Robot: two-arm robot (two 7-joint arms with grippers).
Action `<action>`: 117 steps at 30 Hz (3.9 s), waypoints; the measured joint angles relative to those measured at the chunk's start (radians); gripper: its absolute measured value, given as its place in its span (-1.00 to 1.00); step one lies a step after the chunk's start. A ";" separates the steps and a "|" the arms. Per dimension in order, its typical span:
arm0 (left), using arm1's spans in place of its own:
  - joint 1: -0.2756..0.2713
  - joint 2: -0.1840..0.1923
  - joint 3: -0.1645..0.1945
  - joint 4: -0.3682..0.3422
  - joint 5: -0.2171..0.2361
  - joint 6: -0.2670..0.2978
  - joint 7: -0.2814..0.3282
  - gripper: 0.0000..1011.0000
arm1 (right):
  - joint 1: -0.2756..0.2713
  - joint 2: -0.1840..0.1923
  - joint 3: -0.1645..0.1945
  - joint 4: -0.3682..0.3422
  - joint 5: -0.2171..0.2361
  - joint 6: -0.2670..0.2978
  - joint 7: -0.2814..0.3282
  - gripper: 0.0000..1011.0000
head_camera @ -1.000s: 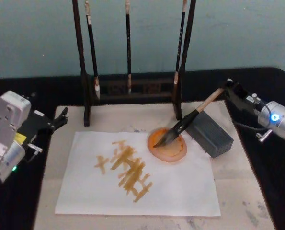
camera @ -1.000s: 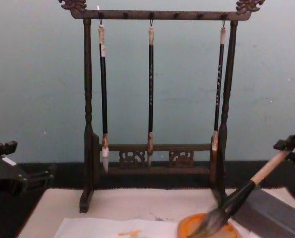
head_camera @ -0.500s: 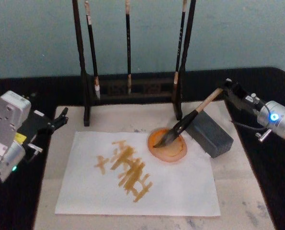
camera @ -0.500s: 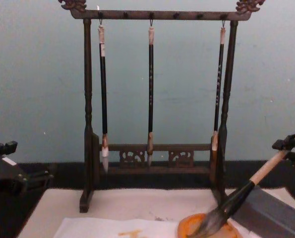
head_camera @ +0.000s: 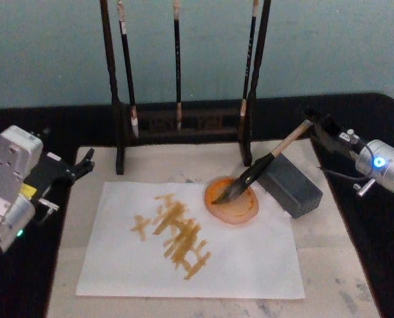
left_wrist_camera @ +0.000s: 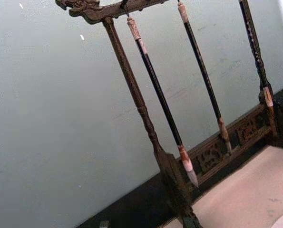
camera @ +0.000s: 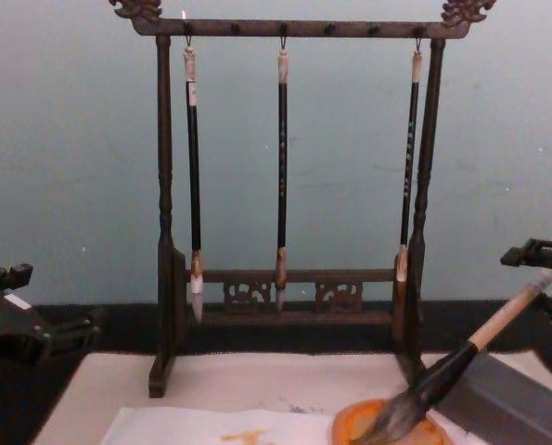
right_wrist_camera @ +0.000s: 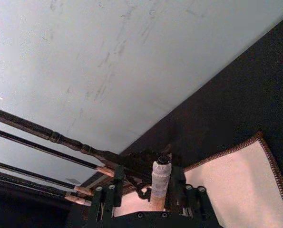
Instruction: Pick up the brush from the inkstone, write on the paper, then place the brush back to its original position.
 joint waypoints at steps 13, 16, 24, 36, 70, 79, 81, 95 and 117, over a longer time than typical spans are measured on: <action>0.000 0.000 0.000 0.000 0.000 0.000 0.000 1.00 | -0.001 0.000 0.001 0.000 0.000 0.000 0.000 0.98; 0.000 0.000 0.000 0.000 0.000 0.000 0.000 1.00 | -0.001 0.000 0.001 0.000 0.000 0.000 0.000 0.98; 0.000 0.000 0.000 0.000 0.000 0.000 0.000 1.00 | -0.007 0.004 0.002 -0.011 0.014 0.003 -0.013 0.98; 0.000 0.000 0.000 0.000 0.000 0.000 0.000 1.00 | -0.215 0.116 0.023 -0.316 -0.061 -0.195 -0.100 0.98; 0.000 0.000 0.000 0.000 0.000 0.000 0.000 1.00 | -0.352 0.142 -0.104 -0.378 -0.897 -0.719 -0.056 0.98; 0.000 0.000 0.000 0.000 0.000 0.000 0.000 1.00 | -0.338 0.108 -0.076 -0.350 -0.885 -0.627 -0.109 0.98; 0.000 0.000 0.000 0.000 0.000 0.000 0.000 1.00 | -0.331 0.092 -0.070 -0.330 -0.889 -0.618 -0.124 0.98; 0.000 0.000 0.000 0.000 0.000 0.000 0.000 1.00 | -0.327 0.054 -0.042 -0.298 -0.918 -0.609 -0.156 0.98; 0.000 0.000 0.000 0.000 0.000 0.000 0.000 1.00 | -0.325 0.057 -0.048 -0.298 -0.918 -0.611 -0.156 0.98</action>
